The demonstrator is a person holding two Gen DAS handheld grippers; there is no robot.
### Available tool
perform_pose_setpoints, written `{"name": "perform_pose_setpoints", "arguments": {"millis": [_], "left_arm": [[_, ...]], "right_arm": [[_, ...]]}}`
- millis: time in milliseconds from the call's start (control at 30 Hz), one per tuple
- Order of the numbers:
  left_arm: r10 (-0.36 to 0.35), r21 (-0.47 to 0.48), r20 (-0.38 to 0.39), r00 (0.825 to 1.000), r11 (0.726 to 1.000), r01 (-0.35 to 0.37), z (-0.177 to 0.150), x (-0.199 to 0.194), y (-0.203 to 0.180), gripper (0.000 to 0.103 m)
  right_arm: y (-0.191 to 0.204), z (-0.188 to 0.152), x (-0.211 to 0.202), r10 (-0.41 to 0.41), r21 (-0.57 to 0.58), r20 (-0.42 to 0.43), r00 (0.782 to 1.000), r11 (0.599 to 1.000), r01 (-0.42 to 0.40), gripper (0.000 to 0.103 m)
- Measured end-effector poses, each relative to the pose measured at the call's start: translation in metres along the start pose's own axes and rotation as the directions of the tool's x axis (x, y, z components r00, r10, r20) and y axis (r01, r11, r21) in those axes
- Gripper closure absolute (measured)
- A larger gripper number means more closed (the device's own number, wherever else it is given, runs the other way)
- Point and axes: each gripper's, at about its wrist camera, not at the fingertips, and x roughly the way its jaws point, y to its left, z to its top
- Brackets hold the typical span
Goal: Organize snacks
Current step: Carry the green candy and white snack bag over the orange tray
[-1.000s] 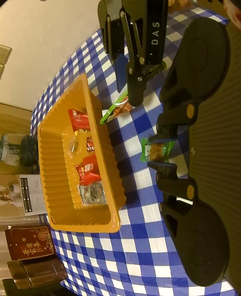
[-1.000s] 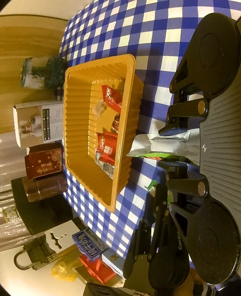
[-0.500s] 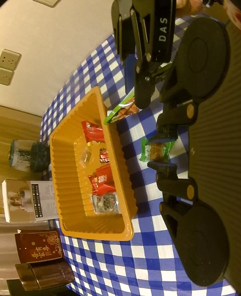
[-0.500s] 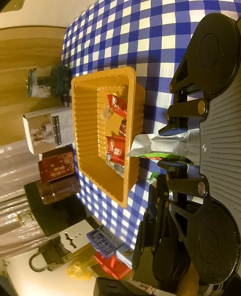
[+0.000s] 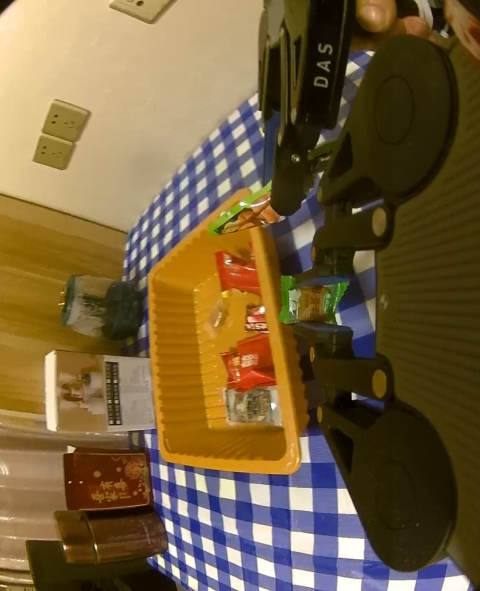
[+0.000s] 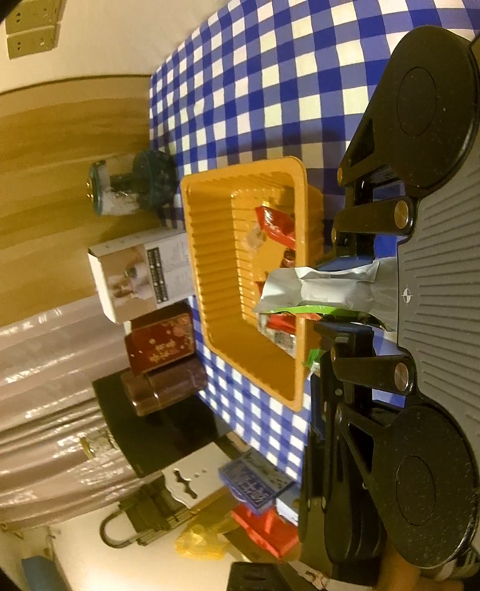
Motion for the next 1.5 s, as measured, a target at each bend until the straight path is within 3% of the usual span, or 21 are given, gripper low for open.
{"name": "perform_pose_setpoints", "arguments": {"millis": [500,1500], "left_arm": [[0.017,-0.058,0.084,0.996,0.998,-0.013,0.024,-0.005,0.011,0.085],[0.056,-0.139,0.111,0.992,0.989,-0.041,0.065,0.032,0.04,0.085]], "right_arm": [[-0.006,0.015,0.005,-0.068,0.065,0.083,0.994,0.996,0.063,0.074],[-0.018,0.052,0.039,-0.131,0.109,0.166,0.977,0.988,0.114,0.074]]}}
